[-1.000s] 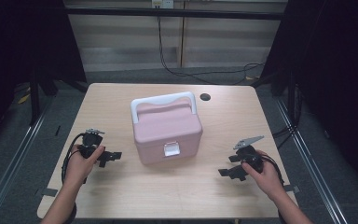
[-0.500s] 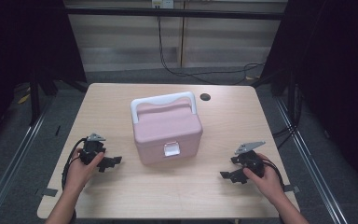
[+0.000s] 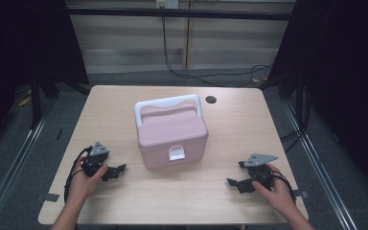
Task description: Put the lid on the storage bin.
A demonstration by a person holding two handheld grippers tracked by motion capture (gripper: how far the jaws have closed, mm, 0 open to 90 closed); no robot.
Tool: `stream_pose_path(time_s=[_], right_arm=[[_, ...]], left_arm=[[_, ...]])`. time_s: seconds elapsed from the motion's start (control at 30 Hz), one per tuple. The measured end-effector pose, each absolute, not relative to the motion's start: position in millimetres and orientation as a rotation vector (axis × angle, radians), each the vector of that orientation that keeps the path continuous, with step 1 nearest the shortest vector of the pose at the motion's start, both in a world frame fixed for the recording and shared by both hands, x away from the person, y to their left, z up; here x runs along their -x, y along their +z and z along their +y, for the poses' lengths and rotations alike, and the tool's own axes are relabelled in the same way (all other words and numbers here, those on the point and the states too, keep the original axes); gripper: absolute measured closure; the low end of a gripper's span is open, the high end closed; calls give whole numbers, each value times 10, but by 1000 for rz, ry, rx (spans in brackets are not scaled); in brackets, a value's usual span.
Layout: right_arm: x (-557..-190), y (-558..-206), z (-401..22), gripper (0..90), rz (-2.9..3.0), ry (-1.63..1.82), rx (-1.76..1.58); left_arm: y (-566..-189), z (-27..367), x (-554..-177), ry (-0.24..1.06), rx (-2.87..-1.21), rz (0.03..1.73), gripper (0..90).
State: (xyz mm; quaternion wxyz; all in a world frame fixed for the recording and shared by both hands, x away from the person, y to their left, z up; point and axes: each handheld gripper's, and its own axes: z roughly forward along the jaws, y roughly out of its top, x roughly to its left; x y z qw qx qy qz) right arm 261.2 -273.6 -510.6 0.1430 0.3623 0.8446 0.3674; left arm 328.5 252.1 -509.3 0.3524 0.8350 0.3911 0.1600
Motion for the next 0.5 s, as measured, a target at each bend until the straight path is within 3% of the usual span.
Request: stream_pose_path(time_s=[0.5], right_arm=[[-2611,-5107,-2735,148,2437,1059,-1043]], left_arm=[[-5094,2516,-3271,418,-2153,1028,94]])
